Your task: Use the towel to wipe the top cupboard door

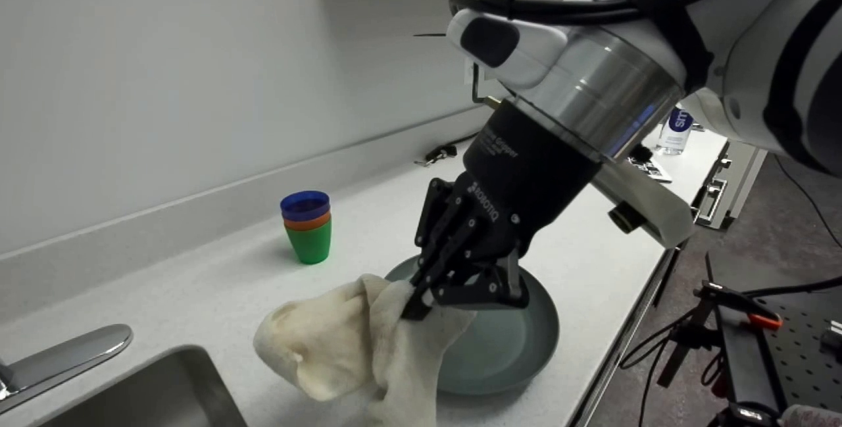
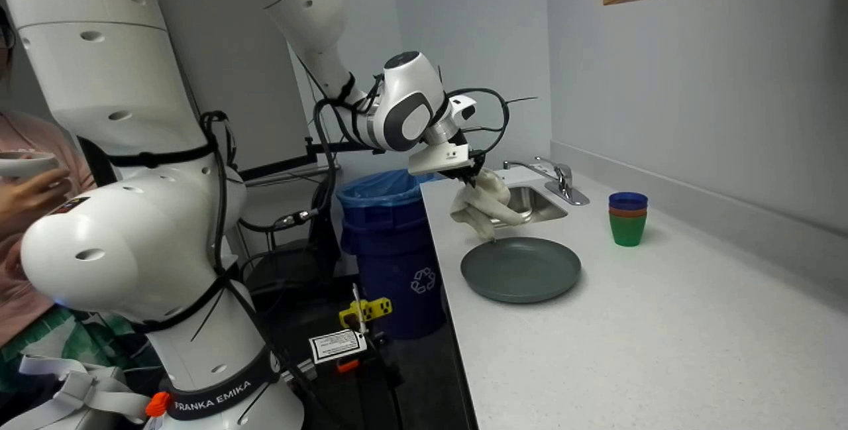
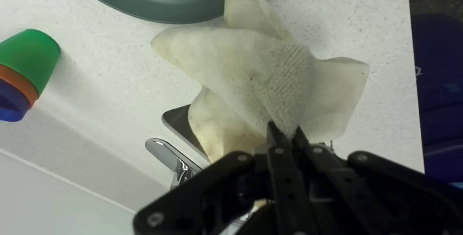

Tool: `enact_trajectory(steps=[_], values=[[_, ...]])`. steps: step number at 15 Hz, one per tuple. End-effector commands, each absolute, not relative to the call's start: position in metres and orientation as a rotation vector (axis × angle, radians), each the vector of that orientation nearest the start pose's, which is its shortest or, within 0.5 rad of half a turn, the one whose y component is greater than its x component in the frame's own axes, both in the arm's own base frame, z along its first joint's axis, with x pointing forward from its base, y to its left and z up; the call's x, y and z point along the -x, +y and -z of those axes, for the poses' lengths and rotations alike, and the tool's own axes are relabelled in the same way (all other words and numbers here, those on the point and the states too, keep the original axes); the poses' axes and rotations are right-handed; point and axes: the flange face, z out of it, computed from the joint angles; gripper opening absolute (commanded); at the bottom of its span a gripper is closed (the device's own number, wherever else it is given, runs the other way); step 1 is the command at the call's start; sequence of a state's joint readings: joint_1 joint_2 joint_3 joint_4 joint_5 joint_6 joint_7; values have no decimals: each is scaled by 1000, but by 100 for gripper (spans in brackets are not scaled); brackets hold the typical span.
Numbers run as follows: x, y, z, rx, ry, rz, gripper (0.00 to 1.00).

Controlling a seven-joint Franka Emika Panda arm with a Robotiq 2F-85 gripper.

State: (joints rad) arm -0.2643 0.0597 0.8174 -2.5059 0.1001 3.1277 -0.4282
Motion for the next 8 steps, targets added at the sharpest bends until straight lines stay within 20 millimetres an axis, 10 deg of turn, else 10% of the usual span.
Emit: enact_trajectory(steps=[1, 8], values=[[-436, 262, -333, 2644, -1218, 860, 6], [-442, 254, -335, 2663, -1183, 860, 2]])
